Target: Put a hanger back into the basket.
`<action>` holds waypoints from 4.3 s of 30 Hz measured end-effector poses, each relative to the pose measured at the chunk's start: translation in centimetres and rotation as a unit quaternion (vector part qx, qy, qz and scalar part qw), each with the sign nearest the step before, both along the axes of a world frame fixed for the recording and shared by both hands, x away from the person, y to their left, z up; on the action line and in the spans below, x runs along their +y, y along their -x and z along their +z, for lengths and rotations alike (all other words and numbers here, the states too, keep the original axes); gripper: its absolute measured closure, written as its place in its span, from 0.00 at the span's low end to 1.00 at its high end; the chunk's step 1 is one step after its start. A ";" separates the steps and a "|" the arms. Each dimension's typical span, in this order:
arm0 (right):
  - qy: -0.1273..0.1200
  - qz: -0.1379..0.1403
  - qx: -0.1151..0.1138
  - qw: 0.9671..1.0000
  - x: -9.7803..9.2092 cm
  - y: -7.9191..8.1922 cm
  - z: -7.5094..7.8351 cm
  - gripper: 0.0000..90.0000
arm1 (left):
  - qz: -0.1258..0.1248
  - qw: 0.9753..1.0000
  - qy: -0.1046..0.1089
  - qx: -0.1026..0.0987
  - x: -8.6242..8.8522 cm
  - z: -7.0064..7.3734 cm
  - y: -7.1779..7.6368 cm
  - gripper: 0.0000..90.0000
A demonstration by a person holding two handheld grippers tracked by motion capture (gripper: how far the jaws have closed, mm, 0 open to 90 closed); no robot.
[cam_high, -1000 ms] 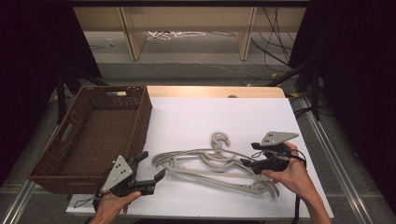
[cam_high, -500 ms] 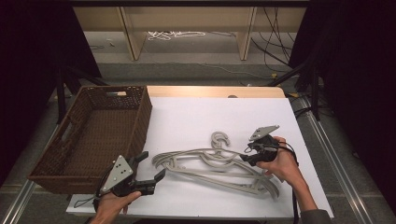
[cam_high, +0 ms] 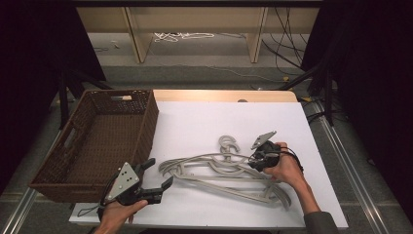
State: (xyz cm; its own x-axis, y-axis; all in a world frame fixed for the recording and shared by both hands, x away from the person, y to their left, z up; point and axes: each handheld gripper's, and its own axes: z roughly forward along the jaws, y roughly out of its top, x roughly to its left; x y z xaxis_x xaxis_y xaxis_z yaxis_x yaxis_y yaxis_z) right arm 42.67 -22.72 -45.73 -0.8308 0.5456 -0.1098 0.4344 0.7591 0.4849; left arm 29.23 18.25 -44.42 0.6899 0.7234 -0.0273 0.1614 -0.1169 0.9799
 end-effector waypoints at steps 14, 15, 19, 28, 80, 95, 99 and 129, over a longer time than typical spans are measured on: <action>0.009 0.018 -0.010 1.000 0.5 -1.3 -0.9 0.78 | 0.000 1.000 -0.001 -0.001 0.0 0.0 0.0 0.18; 0.011 0.026 -0.014 0.999 0.6 -1.5 -0.9 0.80 | -0.001 1.000 -0.001 -0.001 0.0 0.0 0.0 0.18; 0.019 0.037 -0.021 0.999 0.7 -1.4 -0.8 0.86 | 0.000 1.000 -0.001 -0.001 0.0 0.1 -0.1 0.18; 0.041 0.088 -0.044 0.994 1.1 -0.8 0.2 0.90 | 0.000 1.000 0.001 0.000 0.0 0.1 0.0 0.18; 0.006 0.170 -0.206 0.964 1.0 6.0 9.3 0.91 | -0.069 0.987 -0.133 0.049 -9.7 6.4 -6.9 0.26; 0.006 0.189 -0.205 0.960 1.6 6.2 9.4 0.91 | -0.113 0.975 -0.172 0.085 -12.5 6.0 -8.3 0.50; 0.013 0.195 -0.206 0.959 1.7 6.3 9.5 0.91 | -0.118 0.971 -0.187 0.091 -13.3 5.8 -8.5 0.58; -0.069 0.067 -0.232 0.968 1.9 6.3 10.5 0.46 | -0.149 0.951 -0.271 0.025 -13.1 7.4 -7.7 0.90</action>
State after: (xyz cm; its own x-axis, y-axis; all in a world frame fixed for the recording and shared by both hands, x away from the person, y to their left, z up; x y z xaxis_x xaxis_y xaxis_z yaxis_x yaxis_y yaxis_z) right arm 36.35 -20.81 -35.22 -0.7733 0.4730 -0.4222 0.0473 0.7071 0.7055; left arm 36.89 5.16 -36.99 0.8737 0.4136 0.2562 0.0869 -0.6507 0.7544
